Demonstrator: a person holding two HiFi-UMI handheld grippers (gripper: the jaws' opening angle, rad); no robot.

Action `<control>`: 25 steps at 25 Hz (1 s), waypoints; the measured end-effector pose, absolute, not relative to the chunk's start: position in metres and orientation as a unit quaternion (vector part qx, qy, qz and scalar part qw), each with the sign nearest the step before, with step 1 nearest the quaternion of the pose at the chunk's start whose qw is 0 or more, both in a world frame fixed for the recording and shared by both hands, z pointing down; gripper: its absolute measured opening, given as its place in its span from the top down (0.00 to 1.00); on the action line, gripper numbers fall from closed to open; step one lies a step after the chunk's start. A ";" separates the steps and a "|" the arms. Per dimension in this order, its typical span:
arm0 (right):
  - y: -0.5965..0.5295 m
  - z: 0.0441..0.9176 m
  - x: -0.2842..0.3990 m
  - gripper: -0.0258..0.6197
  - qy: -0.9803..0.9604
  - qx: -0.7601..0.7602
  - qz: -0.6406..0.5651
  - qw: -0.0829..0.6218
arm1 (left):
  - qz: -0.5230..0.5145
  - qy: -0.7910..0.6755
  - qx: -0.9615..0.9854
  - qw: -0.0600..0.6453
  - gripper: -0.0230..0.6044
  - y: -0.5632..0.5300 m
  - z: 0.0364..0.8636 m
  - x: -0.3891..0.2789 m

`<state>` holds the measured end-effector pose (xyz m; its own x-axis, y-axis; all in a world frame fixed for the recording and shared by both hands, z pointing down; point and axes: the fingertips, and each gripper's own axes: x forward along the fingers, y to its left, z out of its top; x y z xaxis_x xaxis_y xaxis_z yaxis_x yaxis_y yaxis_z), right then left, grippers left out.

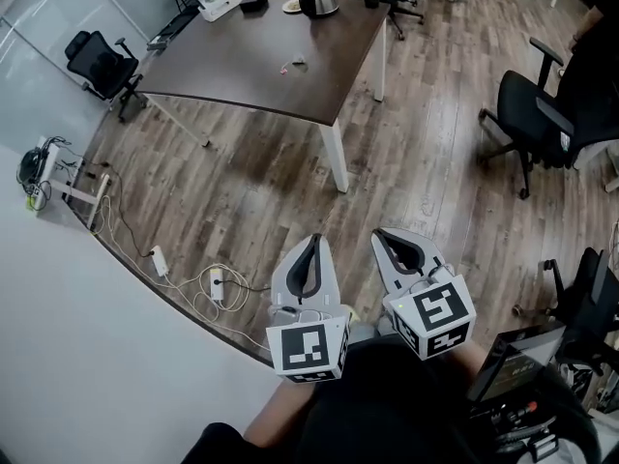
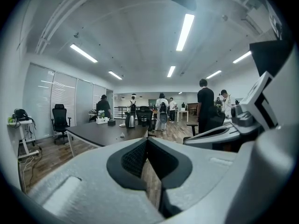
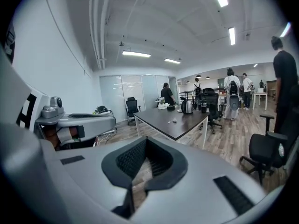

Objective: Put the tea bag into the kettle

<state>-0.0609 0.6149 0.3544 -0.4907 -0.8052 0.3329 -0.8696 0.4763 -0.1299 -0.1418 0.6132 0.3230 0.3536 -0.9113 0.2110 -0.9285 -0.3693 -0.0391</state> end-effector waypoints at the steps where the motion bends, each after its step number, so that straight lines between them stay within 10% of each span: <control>1: 0.614 0.353 -0.066 0.95 -0.852 0.491 0.142 0.113 | 0.098 -0.562 0.820 0.044 0.96 0.613 0.322 -0.149; 25: 0.596 0.345 -0.167 0.95 -0.854 0.491 0.122 0.124 | 0.067 -0.589 0.803 0.056 0.96 0.607 0.324 -0.274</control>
